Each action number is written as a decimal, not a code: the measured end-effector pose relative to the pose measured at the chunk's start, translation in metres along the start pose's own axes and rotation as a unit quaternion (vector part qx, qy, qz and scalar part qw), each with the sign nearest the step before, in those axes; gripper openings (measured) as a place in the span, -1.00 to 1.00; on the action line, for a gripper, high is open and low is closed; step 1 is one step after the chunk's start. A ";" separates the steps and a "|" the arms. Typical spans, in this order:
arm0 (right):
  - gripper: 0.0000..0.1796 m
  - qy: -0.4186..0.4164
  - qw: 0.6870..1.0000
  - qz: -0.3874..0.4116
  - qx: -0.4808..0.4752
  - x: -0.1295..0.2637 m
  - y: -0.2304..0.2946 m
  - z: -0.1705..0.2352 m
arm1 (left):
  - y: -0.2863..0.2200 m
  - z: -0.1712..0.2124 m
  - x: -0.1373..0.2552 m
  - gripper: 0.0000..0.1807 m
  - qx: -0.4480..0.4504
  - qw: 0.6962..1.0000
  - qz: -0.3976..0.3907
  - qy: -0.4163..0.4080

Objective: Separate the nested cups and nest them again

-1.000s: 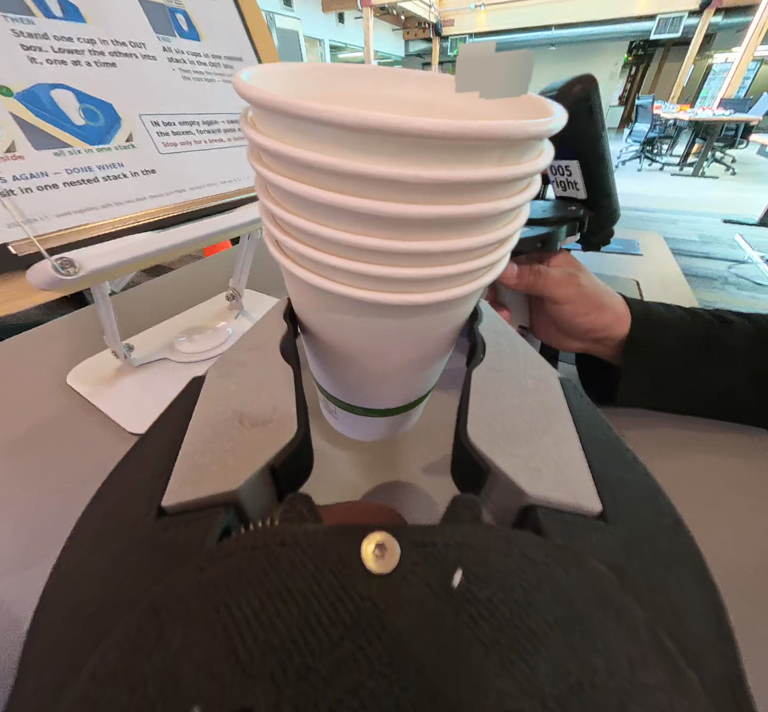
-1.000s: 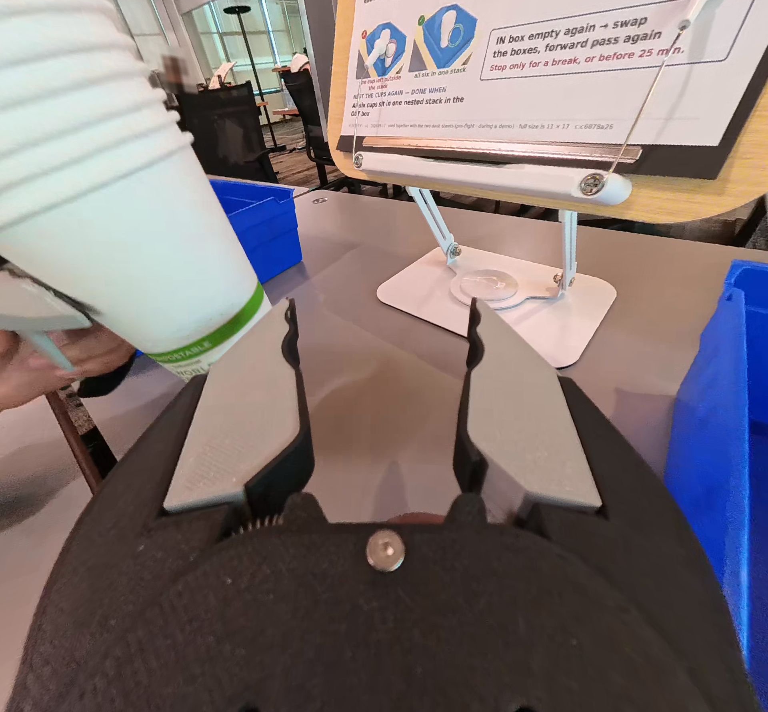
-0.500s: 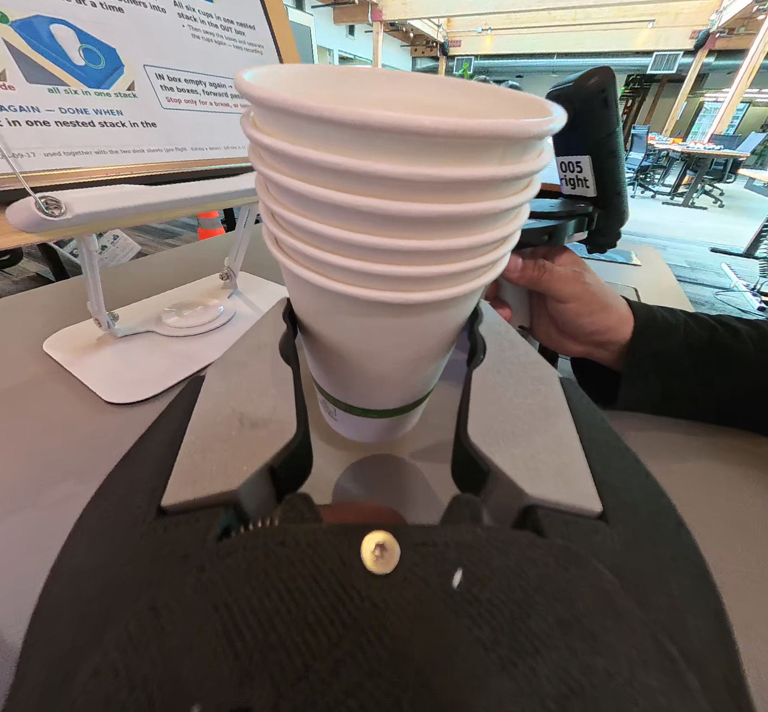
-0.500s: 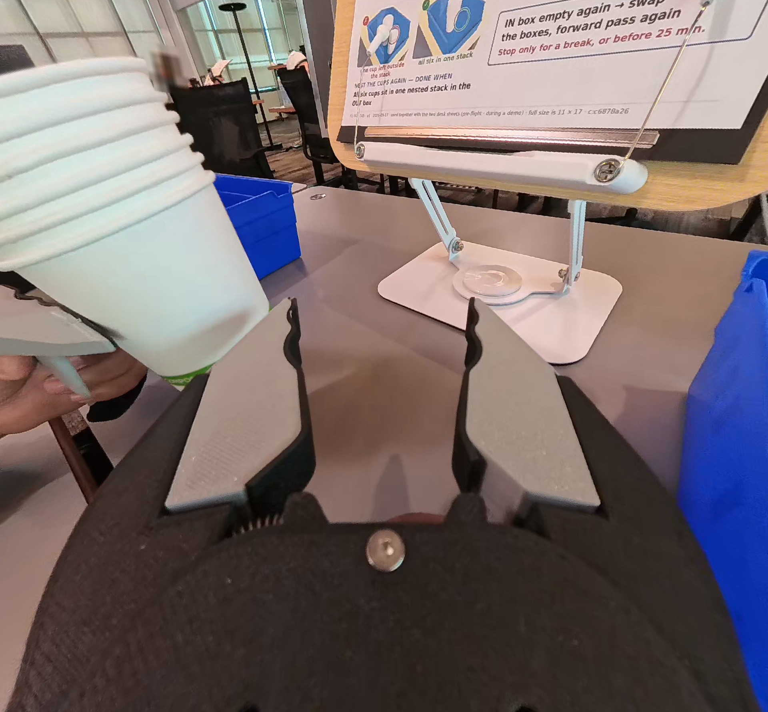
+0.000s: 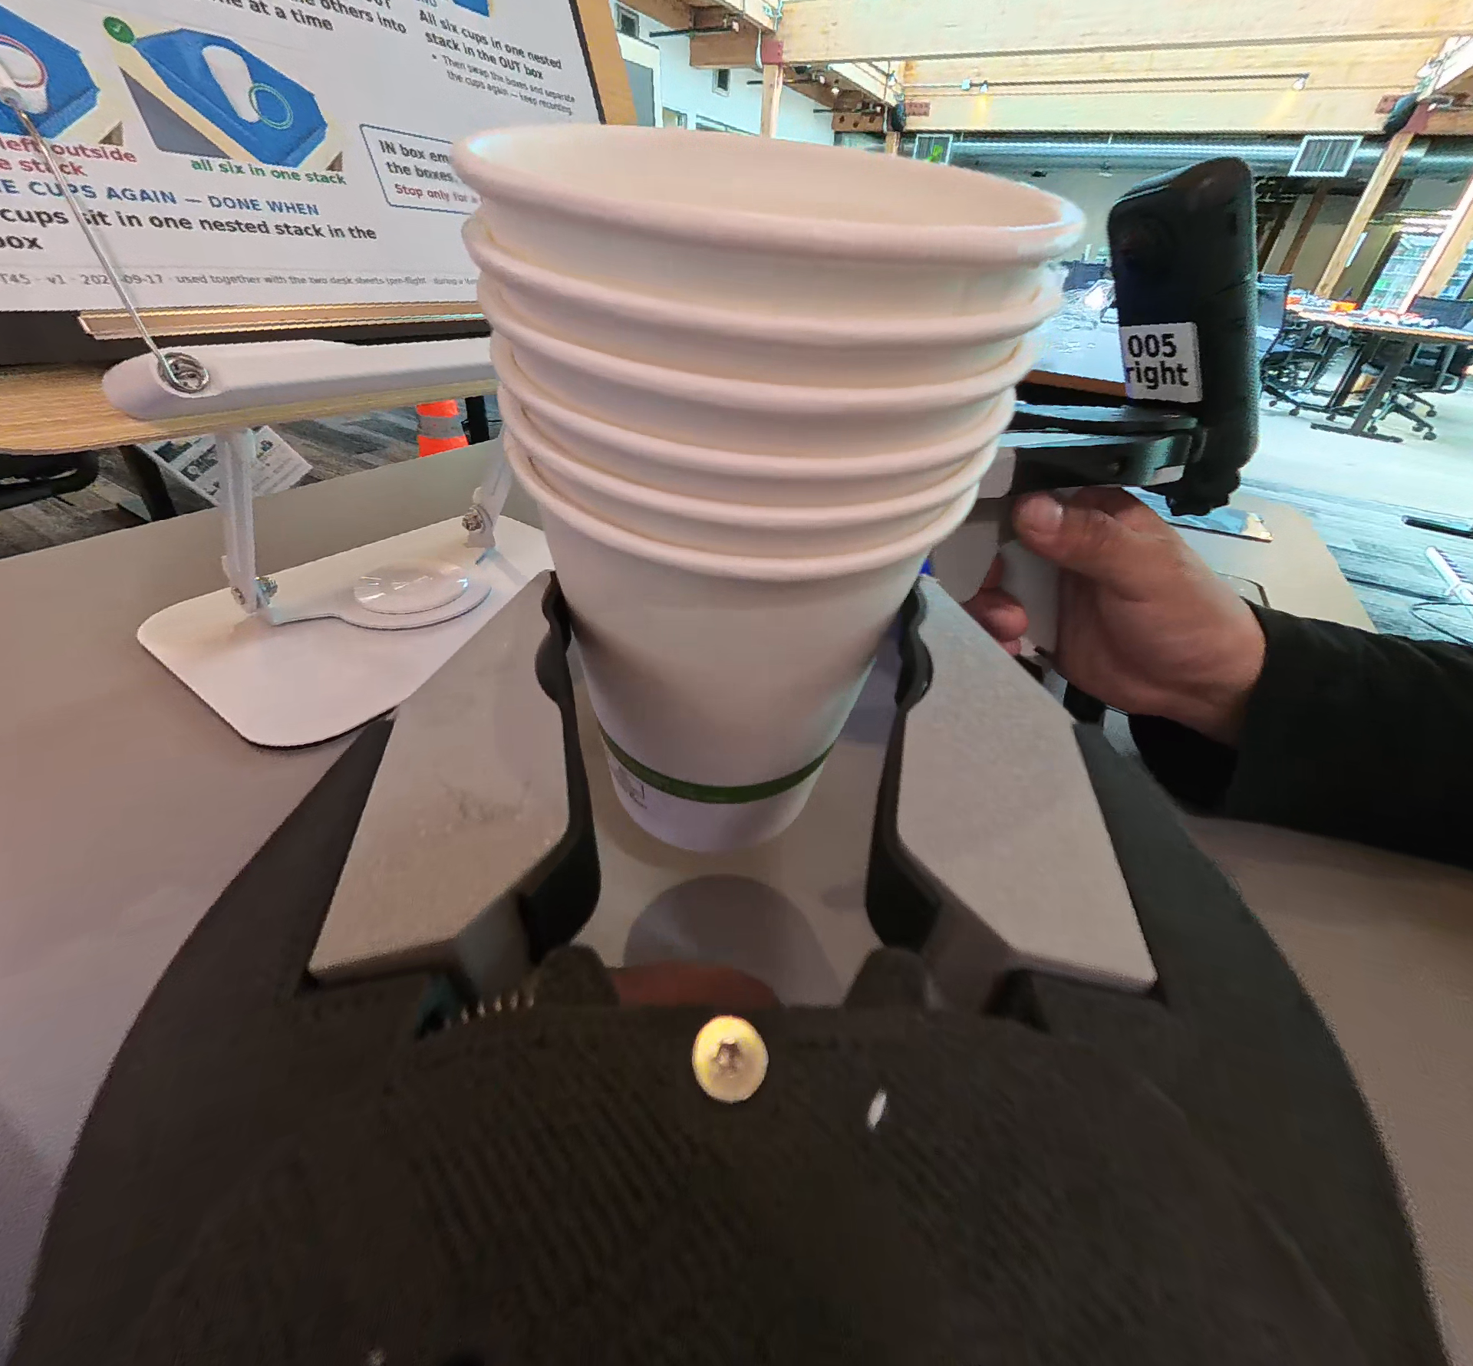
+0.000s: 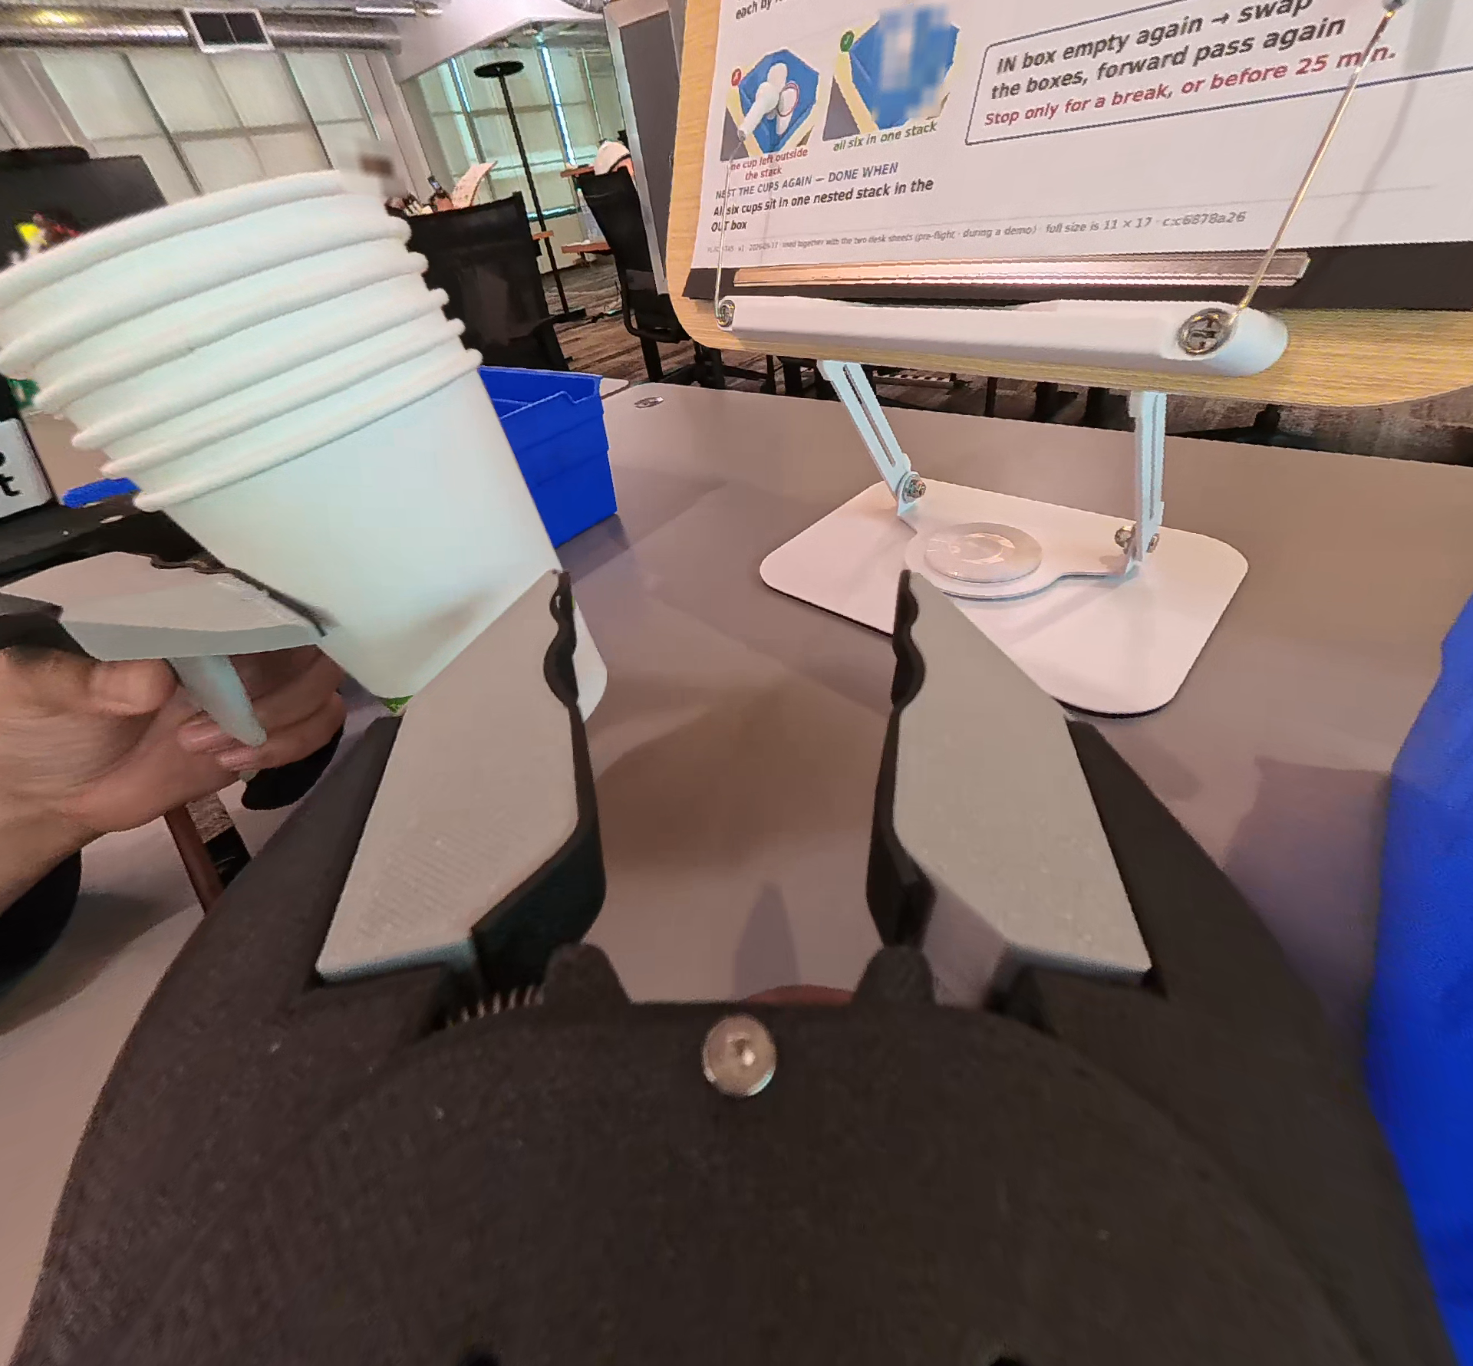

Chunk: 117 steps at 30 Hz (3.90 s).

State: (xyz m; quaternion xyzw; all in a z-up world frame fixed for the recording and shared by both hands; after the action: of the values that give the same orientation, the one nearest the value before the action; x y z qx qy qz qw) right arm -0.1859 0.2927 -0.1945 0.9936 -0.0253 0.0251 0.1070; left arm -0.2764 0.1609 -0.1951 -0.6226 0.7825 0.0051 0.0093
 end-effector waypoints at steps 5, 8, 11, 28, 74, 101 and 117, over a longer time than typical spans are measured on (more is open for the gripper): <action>-0.13 -0.002 1.000 0.000 0.014 0.000 0.003 -0.001 | 0.002 0.000 0.001 -0.10 0.001 1.000 -0.008 -0.002; -0.13 -0.001 1.000 0.008 0.027 0.000 0.004 -0.001 | 0.003 0.000 0.001 -0.10 0.006 1.000 -0.004 -0.004; -0.13 0.000 0.999 0.010 0.037 0.000 0.005 -0.001 | 0.001 0.001 0.000 -0.10 0.003 1.000 0.000 0.000; -0.14 0.026 0.951 0.265 0.160 0.009 -0.036 0.000 | 0.010 0.003 0.001 -0.09 -0.004 0.999 -0.044 0.005; -0.15 0.003 0.960 0.234 0.156 0.012 -0.019 -0.008 | 0.020 0.015 -0.004 -0.09 -0.020 0.994 -0.101 0.043; -0.57 0.195 0.928 -0.148 0.281 -0.023 0.101 -0.044 | 0.014 0.022 -0.013 -0.09 -0.043 0.990 -0.107 0.087; -0.96 0.206 0.931 -0.187 0.235 -0.022 0.108 -0.044 | 0.013 0.025 -0.014 -0.10 -0.040 0.991 -0.090 0.088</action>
State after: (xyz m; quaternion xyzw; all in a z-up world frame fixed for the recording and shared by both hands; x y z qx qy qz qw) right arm -0.2158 0.1979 -0.1302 0.9501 0.1899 0.2141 -0.1242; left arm -0.2856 0.1777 -0.2194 -0.6884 0.7202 -0.0187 -0.0840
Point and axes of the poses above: each gripper's, where its closed fingertips meet, x back along the fingers, z out of its underside, y = z × x across the jaws, the point moved 5 cm from there along x, back along the fingers, and after that the axes turned 4 degrees about -x, right-handed, at the moved point
